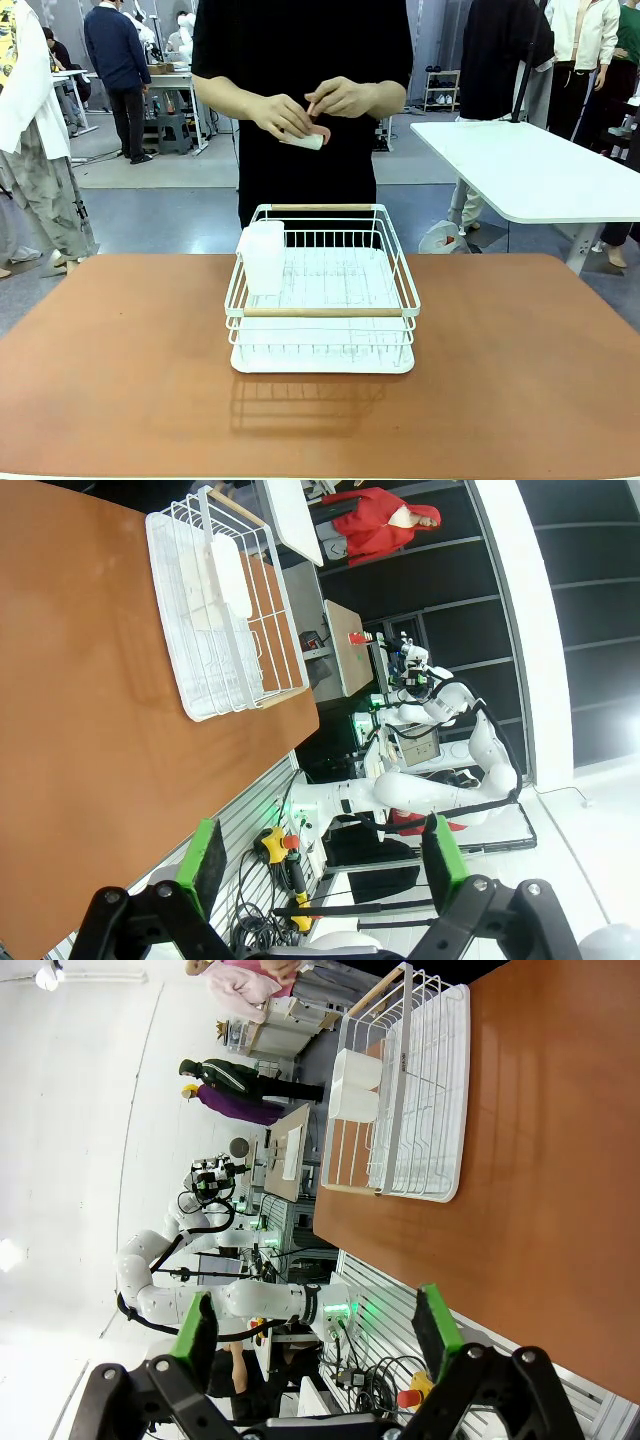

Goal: Clean the table.
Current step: Pick up the Lint Roller when the human hands it over.

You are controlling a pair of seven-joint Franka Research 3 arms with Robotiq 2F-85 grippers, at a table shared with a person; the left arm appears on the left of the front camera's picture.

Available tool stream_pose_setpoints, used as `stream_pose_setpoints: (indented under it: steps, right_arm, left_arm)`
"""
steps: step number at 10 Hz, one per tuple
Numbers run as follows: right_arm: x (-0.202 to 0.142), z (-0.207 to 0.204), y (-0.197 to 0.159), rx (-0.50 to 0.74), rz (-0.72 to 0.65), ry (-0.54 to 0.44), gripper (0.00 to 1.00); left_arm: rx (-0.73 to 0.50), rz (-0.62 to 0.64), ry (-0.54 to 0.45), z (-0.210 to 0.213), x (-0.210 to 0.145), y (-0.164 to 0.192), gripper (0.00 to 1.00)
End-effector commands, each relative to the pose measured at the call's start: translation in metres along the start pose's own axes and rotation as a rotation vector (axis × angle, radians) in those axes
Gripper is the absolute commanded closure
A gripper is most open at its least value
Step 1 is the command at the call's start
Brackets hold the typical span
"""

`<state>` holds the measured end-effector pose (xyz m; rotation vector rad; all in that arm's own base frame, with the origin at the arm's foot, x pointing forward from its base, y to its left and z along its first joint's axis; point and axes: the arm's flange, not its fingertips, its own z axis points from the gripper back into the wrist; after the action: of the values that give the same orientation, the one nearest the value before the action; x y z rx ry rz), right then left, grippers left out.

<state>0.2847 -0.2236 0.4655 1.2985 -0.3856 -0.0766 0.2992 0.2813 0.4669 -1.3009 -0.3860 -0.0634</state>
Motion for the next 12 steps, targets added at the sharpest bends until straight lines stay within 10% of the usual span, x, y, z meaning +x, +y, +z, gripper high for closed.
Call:
stream_pose_setpoints:
  steps: [1,12]
  right_arm:
    - [0.0001,0.0018,0.0027,0.012,0.005,0.000,0.00]
    - [0.0001,0.0018,0.0027,0.012,0.005,0.000,0.00]
  left_arm:
    - [0.000,-0.003,-0.006,0.0023,-0.0006,-0.0004,0.00]
    - [0.000,-0.003,-0.006,0.0023,-0.0006,-0.0004,0.00]
